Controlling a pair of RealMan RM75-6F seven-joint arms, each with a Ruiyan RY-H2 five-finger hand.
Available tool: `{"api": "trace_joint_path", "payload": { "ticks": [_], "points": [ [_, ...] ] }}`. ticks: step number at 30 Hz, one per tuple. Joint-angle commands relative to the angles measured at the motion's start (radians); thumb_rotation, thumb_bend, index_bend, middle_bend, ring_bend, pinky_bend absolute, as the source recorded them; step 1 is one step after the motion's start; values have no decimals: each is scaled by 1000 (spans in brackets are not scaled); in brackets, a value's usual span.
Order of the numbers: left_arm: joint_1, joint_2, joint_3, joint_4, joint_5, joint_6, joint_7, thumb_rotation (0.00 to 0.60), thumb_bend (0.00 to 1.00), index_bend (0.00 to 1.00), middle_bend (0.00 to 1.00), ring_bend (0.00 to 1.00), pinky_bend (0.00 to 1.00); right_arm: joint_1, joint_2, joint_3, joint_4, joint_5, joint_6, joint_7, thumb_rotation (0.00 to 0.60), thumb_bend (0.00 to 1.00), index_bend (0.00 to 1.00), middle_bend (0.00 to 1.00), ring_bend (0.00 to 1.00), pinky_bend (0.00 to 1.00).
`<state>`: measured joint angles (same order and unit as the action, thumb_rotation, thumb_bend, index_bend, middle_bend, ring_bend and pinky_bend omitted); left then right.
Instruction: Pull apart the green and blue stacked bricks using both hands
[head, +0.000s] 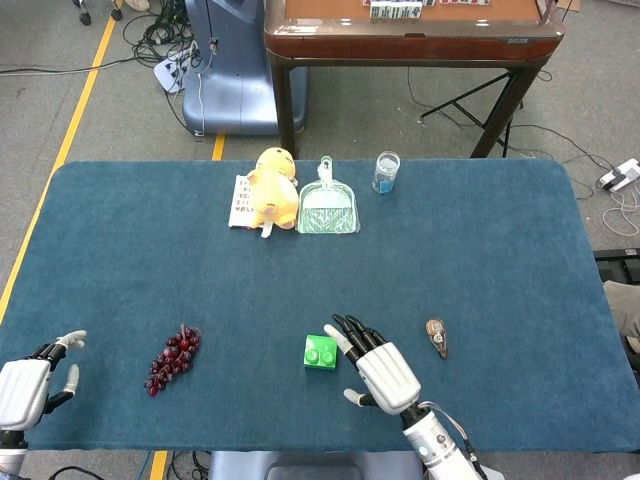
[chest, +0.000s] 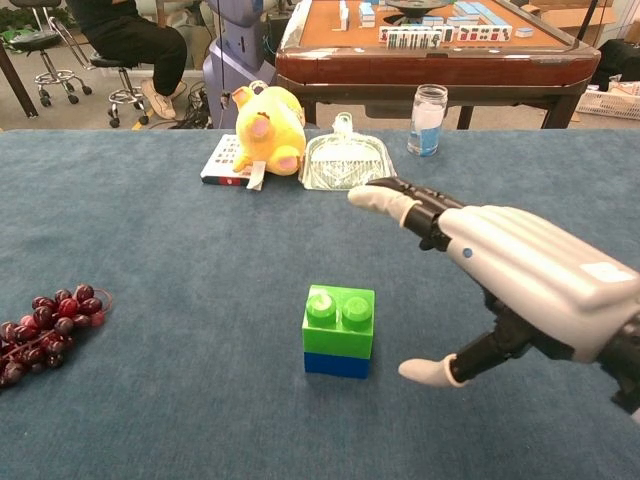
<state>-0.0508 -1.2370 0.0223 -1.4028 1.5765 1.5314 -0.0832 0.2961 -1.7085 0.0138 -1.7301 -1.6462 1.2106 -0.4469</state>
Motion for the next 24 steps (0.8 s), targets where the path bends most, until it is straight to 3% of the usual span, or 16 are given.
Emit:
{"api": "trace_joint_path", "payload": {
  "ticks": [1,24],
  "points": [
    [0,-1,3,4,2,-2,-2,600,556,294,349,405,641,20,-57,12,48,13,-15,-11,600,0,0,0,0,220],
    [10,-25,12,31,-2,-12,-30,600,556,296,349,405,644,84,-170,66,161,131,-56,-30,600,0,0,0,0,219]
  ]
}}
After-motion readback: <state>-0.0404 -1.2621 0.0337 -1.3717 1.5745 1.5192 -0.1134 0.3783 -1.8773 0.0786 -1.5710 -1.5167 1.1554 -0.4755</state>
